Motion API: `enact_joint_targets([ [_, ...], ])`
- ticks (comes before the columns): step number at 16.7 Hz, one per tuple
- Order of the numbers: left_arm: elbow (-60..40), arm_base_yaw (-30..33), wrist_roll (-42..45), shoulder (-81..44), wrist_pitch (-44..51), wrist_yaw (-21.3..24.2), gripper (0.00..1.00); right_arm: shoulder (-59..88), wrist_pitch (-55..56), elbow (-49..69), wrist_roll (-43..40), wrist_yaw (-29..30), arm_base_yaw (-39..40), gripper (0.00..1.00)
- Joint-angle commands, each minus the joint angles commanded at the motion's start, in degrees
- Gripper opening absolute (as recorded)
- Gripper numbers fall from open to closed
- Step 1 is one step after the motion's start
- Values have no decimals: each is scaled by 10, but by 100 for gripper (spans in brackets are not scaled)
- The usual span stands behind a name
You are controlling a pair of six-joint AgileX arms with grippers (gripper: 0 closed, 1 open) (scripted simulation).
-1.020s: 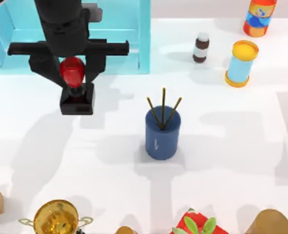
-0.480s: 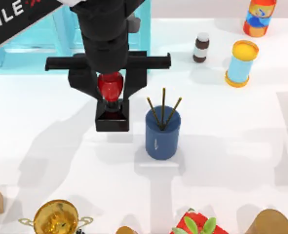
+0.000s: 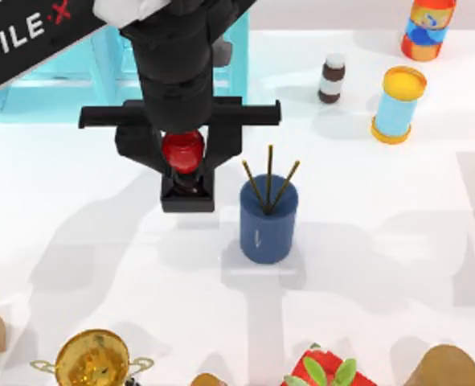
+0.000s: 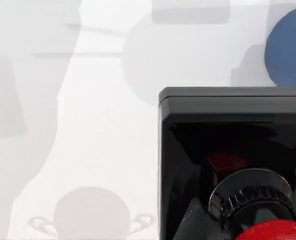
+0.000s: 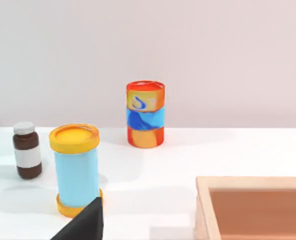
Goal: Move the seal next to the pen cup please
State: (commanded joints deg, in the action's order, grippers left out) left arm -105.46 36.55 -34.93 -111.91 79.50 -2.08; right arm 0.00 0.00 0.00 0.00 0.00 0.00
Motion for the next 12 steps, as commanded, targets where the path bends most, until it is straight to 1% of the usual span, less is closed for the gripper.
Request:
enact_joint_targets([
  [1,0,0,0,0,0,0,0,0,0,0,0,0,0,100],
  [12,0,0,0,0,0,0,83,0,0,0,0,0,0,100],
])
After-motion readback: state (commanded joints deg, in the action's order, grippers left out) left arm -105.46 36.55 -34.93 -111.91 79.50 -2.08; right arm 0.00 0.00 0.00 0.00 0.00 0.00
